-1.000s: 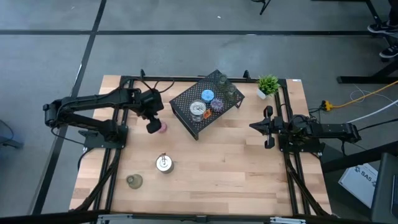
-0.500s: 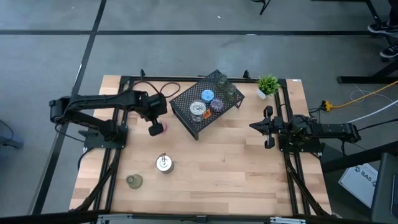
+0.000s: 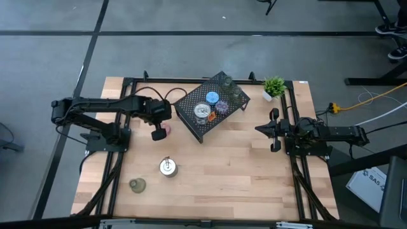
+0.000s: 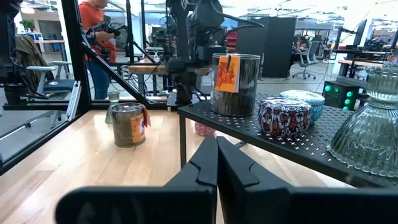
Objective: Pick & Place candle stick holders
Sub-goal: Put the pink small scented candle on the shelf aligned with the light blue small scented candles
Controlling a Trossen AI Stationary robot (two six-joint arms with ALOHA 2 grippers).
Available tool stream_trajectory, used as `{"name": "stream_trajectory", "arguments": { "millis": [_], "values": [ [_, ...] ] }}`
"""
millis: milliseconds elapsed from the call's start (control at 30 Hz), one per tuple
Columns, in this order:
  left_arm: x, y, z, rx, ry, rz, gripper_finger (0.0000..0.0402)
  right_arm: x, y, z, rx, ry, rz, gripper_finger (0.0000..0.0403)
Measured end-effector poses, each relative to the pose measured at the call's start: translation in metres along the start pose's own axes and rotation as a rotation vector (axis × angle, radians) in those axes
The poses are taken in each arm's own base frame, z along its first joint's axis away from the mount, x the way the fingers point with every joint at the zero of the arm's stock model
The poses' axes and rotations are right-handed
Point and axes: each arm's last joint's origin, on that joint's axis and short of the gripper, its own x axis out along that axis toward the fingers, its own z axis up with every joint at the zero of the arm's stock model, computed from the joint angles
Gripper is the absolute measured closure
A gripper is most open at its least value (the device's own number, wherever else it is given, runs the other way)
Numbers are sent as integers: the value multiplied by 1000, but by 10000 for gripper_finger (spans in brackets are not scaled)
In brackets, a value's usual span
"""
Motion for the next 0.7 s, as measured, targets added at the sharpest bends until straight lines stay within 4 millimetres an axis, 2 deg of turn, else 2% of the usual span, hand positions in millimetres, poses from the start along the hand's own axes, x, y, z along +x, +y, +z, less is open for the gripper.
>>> {"name": "stream_trajectory", "arguments": {
  "millis": [133,267,700],
  "values": [
    [3,-4,-2,12,-14,-12,2,0,0,0,0,0,0,402],
    [12,-7,-12,-6,-53,-55,2,0,0,0,0,0,0,402],
    [37,-5,-28,36,-97,-27,2,0,0,0,0,0,0,402]
  ]
}}
